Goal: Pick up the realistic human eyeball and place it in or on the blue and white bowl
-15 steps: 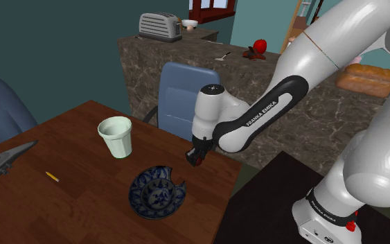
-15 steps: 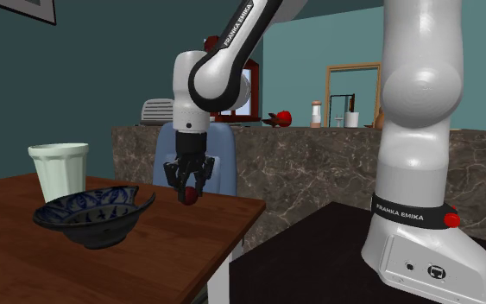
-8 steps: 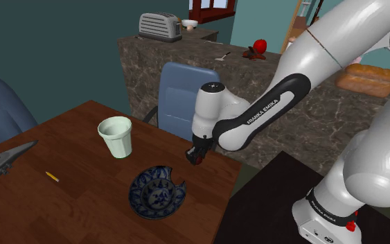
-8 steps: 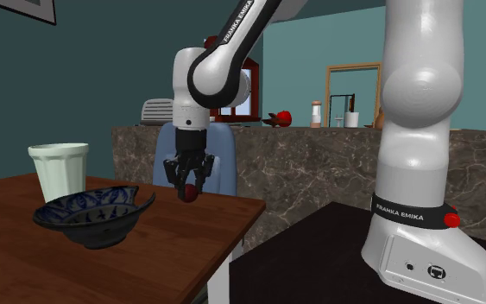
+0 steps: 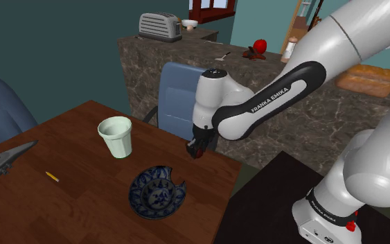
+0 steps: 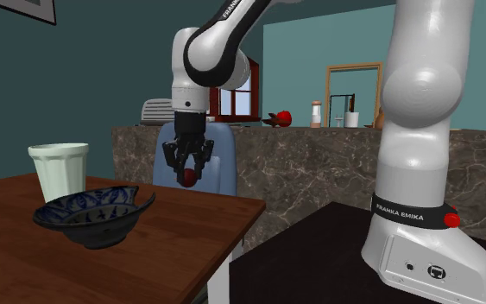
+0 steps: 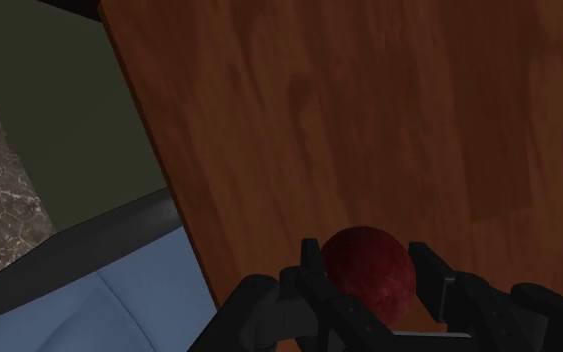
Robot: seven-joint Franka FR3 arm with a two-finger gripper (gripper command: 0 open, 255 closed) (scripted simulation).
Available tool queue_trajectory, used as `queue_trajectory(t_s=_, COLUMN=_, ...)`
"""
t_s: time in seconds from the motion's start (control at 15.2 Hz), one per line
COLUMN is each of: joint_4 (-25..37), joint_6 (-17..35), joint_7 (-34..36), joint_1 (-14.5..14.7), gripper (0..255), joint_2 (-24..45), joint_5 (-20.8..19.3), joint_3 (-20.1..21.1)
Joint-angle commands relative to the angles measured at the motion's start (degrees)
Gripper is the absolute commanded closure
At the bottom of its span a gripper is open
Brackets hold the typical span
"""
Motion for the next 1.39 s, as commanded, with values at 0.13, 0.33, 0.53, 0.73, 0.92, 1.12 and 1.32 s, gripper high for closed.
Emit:
queue_trajectory(t_s=0.13, joint_4=0.66, joint_6=-3.34, joint_7=-1.09, joint_1=0.23, gripper=255, joint_2=-2.81, joint_5=1.56, joint_3=-0.09)
queue_trajectory(t_s=0.33, joint_4=1.48, joint_6=-5.89, joint_7=-1.76, joint_1=0.37, gripper=255, joint_2=-4.63, joint_5=2.41, joint_3=-0.26)
queue_trajectory(t_s=0.53, joint_4=2.41, joint_6=-8.42, joint_7=-2.31, joint_1=0.5, gripper=255, joint_2=-6.31, joint_5=3.1, joint_3=-0.47)
queue_trajectory(t_s=0.73, joint_4=3.46, joint_6=-10.95, joint_7=-2.78, joint_1=0.61, gripper=255, joint_2=-7.86, joint_5=3.65, joint_3=-0.69)
queue_trajectory(t_s=0.92, joint_4=4.62, joint_6=-13.47, joint_7=-3.16, joint_1=0.7, gripper=255, joint_2=-9.26, joint_5=4.08, joint_3=-0.93)
queue_trajectory(t_s=1.12, joint_4=5.89, joint_6=-15.96, joint_7=-3.48, joint_1=0.76, gripper=255, joint_2=-10.53, joint_5=4.43, joint_3=-1.17)
queue_trajectory(t_s=1.32, joint_4=7.73, joint_6=-16.57, joint_7=-0.28, joint_1=1.77, gripper=255, joint_2=-9.32, joint_5=4.15, joint_3=0.78)
